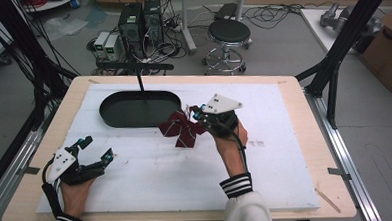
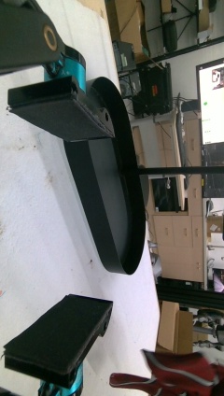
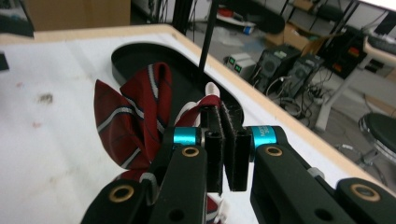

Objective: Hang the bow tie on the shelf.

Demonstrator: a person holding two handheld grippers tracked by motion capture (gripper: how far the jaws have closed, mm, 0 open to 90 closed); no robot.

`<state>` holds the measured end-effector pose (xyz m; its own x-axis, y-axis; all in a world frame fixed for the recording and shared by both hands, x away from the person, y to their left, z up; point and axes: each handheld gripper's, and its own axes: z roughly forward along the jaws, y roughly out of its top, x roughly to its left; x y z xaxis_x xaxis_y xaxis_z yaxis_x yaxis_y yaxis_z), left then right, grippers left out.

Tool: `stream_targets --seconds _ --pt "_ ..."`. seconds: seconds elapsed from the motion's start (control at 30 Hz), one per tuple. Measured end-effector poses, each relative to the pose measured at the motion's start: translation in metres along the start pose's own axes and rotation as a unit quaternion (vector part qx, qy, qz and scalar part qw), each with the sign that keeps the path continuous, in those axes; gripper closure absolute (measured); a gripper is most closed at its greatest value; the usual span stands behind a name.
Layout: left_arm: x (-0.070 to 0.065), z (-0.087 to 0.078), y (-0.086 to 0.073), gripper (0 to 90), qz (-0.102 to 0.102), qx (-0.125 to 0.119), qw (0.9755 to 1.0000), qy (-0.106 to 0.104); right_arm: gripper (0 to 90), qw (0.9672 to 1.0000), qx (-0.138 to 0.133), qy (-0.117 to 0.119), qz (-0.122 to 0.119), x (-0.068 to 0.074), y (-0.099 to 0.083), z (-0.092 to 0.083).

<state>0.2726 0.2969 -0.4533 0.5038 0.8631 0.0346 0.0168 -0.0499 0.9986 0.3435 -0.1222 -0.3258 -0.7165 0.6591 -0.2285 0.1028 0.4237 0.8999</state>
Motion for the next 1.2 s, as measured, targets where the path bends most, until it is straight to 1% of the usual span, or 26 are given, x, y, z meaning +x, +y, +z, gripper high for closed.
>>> stream_targets --seconds 0.3,0.43,0.5,0.6,0.87,0.9,0.97,1.2 --pt "0.0 0.0 0.0 15.2 0.0 -0.001 1.0 -0.001 88.0 0.9996 -0.029 -0.007 0.002 -0.001 0.028 0.021" --pt "0.0 0.0 0.0 15.2 -0.001 -0.001 1.0 -0.001 87.9 0.9993 -0.036 -0.01 0.001 -0.001 0.038 0.029" --pt "0.0 0.0 0.0 15.2 0.0 -0.001 1.0 -0.001 88.0 0.9994 -0.034 -0.01 -0.001 -0.001 0.042 0.033" --pt "0.0 0.0 0.0 15.2 0.0 -0.001 1.0 -0.002 88.0 0.9992 -0.038 -0.013 0.0 -0.002 0.048 0.04" --pt "0.001 0.0 0.0 15.2 0.0 -0.002 1.0 -0.003 87.9 0.9982 -0.047 -0.036 0.001 -0.007 0.064 0.049" --pt "0.001 0.0 0.0 15.2 0.0 -0.003 1.0 -0.003 87.9 0.998 -0.048 -0.04 -0.002 -0.008 0.066 0.049" --pt "0.001 0.0 0.0 15.2 -0.001 -0.003 1.0 -0.003 87.9 0.9976 -0.054 -0.043 0.0 -0.01 0.07 0.051" --pt "0.001 -0.001 0.0 15.2 -0.002 -0.005 1.0 -0.002 87.9 0.9963 -0.06 -0.061 0.003 -0.021 0.083 0.059"
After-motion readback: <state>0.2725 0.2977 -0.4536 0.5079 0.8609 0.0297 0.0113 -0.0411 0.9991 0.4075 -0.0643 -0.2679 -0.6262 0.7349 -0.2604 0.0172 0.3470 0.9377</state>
